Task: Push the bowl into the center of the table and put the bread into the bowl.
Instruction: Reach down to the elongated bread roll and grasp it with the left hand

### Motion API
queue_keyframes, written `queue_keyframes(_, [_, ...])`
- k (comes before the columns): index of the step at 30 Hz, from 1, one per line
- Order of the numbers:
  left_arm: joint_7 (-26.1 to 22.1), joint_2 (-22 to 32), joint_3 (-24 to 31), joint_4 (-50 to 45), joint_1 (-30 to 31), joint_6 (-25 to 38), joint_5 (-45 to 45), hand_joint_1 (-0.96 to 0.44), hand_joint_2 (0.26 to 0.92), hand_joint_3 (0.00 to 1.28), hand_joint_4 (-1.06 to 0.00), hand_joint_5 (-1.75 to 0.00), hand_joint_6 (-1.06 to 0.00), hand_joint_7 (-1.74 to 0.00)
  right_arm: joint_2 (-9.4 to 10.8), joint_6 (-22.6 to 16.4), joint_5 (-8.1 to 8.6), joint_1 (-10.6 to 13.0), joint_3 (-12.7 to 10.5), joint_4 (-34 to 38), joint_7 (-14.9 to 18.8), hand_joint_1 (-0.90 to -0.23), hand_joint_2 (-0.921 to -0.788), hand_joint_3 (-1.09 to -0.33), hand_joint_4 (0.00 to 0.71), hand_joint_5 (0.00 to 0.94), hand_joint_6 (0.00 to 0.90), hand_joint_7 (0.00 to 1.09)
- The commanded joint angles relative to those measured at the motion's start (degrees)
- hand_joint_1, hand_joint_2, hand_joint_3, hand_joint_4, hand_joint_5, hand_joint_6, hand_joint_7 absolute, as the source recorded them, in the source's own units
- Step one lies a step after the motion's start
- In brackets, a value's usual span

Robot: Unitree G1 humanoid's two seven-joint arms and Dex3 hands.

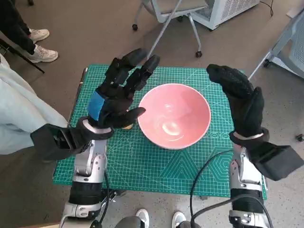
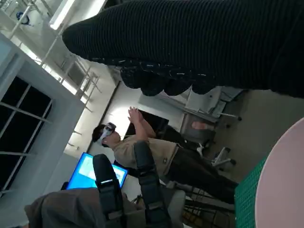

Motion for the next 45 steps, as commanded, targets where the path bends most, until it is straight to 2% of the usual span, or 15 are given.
queue_keyframes(1, [-0.03, 1.91, 0.17, -0.88, -0.05, -2.93, 2.79, -0.48, 0.920, 0.25, -0.22, 0.00, 0.00, -0.61, 0.25, 0.76, -0.06, 1.62, 0.36, -0.37, -0.79, -0.656, -0.921, -0.729, 0.212, 0.004, 0.134, 0.45])
queue_keyframes(4, [0.03, 5.34, 1.08, 0.81, -0.29, -7.80, 7.43, -0.47, 0.915, 0.24, -0.23, -0.01, 0.00, -0.61, 0.28, 0.69, -0.25, 1.83, 0.53, -0.61, -1.04, -0.656, -0.921, -0.729, 0.213, 0.004, 0.132, 0.45])
queue_keyframes(7, [2.02, 13.11, 2.75, 4.62, -1.69, -15.55, 17.25, -0.47, 0.908, 0.23, -0.24, -0.01, 0.00, -0.62, 0.12, 0.50, -0.34, 2.15, 0.60, -0.77, -1.04, -0.657, -0.921, -0.729, 0.213, 0.004, 0.130, 0.45])
queue_keyframes(9, [3.41, 17.81, 3.51, 6.97, -2.66, -18.27, 22.22, -0.44, 0.909, 0.19, -0.24, -0.01, 0.00, -0.60, -0.06, 0.40, -0.31, 2.34, 0.56, -0.81, -0.97, -0.657, -0.921, -0.729, 0.213, 0.004, 0.129, 0.46])
queue_keyframes(14, [5.31, 26.57, 3.56, 11.36, -4.76, -19.87, 29.75, -0.30, 0.818, 0.10, -0.24, -0.01, 0.00, -0.57, -0.41, 0.27, 0.13, 2.37, 0.27, -0.19, -0.63, -0.657, -0.921, -0.730, 0.213, 0.003, 0.126, 0.46])
queue_keyframes(19, [5.74, 33.38, 1.25, 13.23, -6.44, -18.62, 36.01, -0.26, 0.768, 0.05, -0.20, 0.00, -0.01, -0.51, -0.41, -0.06, 0.62, 1.83, -0.02, 1.37, -0.33, -0.652, -0.921, -0.731, 0.213, 0.003, 0.124, 0.47])
queue_keyframes(24, [4.54, 36.88, -1.34, 13.98, -7.06, -16.58, 38.33, -0.20, 0.740, 0.01, -0.16, 0.00, -0.08, -0.38, -0.17, -0.56, 0.53, 1.44, 0.14, 2.43, -0.62, -0.634, -0.921, -0.732, 0.214, 0.003, 0.122, 0.47])
queue_keyframes(30, [5.13, 40.38, -4.95, 13.28, -6.38, -14.38, 44.09, -0.05, 0.709, 0.00, -0.15, 0.00, -0.19, -0.17, 0.09, -0.76, 0.16, 1.41, 0.38, 2.72, -1.11, -0.622, -0.921, -0.735, 0.208, 0.000, 0.119, 0.47])
queue_keyframes(39, [5.31, 41.67, -8.90, 13.83, -5.73, -10.82, 48.52, 0.11, 0.695, 0.00, -0.14, 0.00, -0.24, -0.06, 0.08, -0.66, 0.07, 1.56, 0.44, 2.59, -1.46, -0.616, -0.921, -0.735, 0.208, 0.000, 0.118, 0.48])
queue_keyframes(45, [6.02, 41.03, -10.85, 14.10, -5.89, -9.85, 49.97, 0.15, 0.696, 0.00, -0.15, 0.00, -0.26, -0.04, -0.04, -0.34, 0.47, 1.55, 0.34, 2.51, -1.32, -0.615, -0.921, -0.737, 0.207, 0.000, 0.116, 0.48])
